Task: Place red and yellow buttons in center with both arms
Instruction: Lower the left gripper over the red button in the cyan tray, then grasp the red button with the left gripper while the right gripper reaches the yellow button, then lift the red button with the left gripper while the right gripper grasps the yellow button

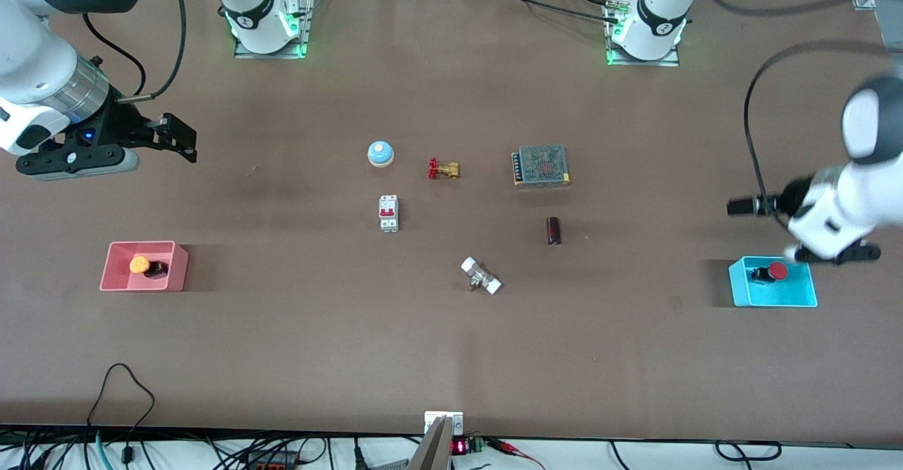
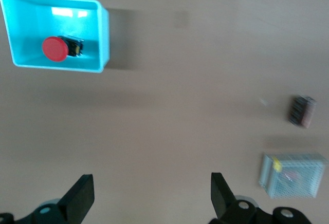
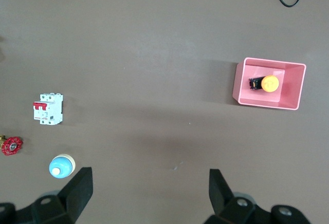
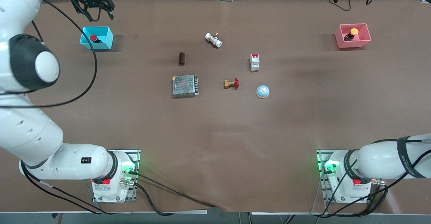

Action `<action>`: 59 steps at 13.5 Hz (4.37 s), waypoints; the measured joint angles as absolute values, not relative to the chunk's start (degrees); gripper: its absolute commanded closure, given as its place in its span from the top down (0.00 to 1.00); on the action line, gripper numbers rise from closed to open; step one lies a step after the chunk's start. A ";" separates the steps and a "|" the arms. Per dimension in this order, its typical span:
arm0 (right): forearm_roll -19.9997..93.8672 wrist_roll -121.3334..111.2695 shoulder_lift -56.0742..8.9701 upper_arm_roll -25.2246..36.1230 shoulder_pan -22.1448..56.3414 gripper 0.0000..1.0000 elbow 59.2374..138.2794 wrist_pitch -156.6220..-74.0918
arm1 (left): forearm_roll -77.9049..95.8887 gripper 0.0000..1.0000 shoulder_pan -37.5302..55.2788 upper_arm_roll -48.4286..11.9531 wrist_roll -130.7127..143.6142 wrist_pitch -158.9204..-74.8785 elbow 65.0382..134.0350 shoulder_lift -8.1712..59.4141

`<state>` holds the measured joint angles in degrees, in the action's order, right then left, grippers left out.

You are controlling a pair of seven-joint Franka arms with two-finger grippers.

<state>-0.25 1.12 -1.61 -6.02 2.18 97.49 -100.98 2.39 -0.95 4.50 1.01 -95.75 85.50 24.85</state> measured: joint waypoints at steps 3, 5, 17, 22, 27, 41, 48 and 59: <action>-0.25 1.12 -1.61 -5.80 2.15 1.00 97.49 -100.95 | 2.39 1.00 -5.74 5.45 0.81 -107.10 83.51 32.87; -0.26 1.11 -1.61 -5.54 2.08 1.00 97.49 -100.93 | 2.39 1.00 -8.03 5.53 0.15 -112.03 82.80 35.52; -0.38 1.02 -3.02 -2.16 1.67 1.00 98.78 -100.37 | 2.39 1.00 -10.45 5.58 -11.18 -119.21 82.36 42.70; -1.80 -7.78 -7.87 -1.13 -3.91 1.00 100.11 -110.38 | 2.39 1.00 -11.19 5.65 -13.83 -120.60 82.52 43.82; -1.80 -10.02 -17.70 -0.79 -8.51 1.00 100.25 -123.01 | 2.39 1.00 -11.54 5.65 -15.02 -120.91 82.53 44.05; -1.81 -12.84 -31.83 -0.77 -12.29 1.00 100.06 -142.79 | 4.88 0.94 -11.58 5.55 -14.95 -119.47 83.64 44.30; -1.77 -19.28 -33.31 -0.86 -13.66 1.00 100.05 -139.90 | 6.72 0.38 -11.89 5.56 -16.85 -119.47 83.82 44.31; -1.77 -19.50 -34.00 -1.45 -13.67 1.00 99.99 -138.51 | 8.13 0.30 -11.84 5.56 -19.40 -113.80 82.32 37.68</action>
